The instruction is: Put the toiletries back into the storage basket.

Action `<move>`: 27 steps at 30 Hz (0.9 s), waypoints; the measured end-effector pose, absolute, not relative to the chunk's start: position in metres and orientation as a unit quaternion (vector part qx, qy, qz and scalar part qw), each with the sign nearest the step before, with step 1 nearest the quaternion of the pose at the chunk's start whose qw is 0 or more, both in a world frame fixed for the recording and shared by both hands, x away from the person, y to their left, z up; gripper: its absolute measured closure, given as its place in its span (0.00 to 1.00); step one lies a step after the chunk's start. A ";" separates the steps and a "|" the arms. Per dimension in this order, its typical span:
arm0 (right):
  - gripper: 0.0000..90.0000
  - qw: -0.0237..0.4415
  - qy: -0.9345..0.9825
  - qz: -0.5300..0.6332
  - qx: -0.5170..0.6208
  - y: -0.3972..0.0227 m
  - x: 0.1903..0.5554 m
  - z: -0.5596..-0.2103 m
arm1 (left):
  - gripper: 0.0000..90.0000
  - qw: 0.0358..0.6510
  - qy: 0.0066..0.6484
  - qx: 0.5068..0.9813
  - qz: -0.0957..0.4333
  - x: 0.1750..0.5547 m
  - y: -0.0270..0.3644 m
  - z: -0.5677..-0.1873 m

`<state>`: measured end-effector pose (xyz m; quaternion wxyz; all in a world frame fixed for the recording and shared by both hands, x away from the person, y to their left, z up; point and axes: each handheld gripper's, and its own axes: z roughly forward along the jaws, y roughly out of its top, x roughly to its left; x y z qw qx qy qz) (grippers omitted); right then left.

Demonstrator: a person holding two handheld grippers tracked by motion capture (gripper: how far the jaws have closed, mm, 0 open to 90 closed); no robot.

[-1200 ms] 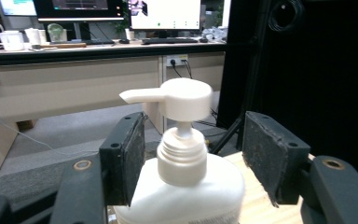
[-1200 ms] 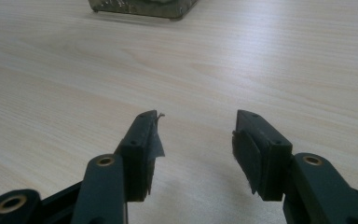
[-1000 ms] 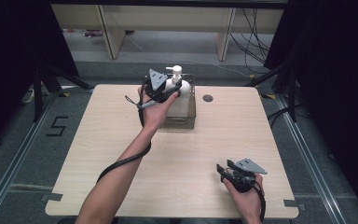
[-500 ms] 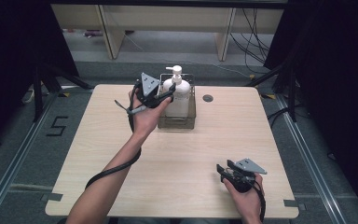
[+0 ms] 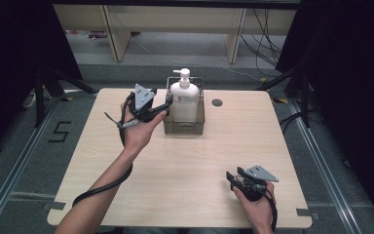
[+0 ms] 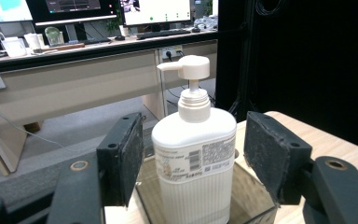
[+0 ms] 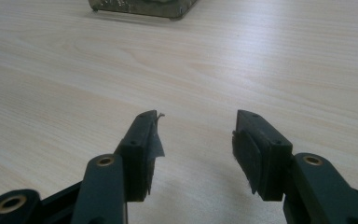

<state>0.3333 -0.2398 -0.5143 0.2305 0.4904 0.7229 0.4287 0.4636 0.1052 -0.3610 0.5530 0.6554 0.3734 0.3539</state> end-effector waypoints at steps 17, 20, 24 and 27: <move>0.56 0.224 0.719 0.432 0.497 -0.239 0.333 -0.514 | 0.40 0.546 0.362 0.662 0.364 0.439 0.157 -0.391; 0.56 0.229 0.719 0.430 0.495 -0.239 0.333 -0.515 | 0.40 0.544 0.369 0.659 0.366 0.432 0.165 -0.401; 0.56 0.224 0.717 0.432 0.498 -0.238 0.333 -0.514 | 0.40 0.542 0.377 0.655 0.367 0.424 0.175 -0.413; 0.56 0.233 0.721 0.430 0.491 -0.239 0.333 -0.515 | 0.41 0.540 0.378 0.653 0.371 0.418 0.180 -0.421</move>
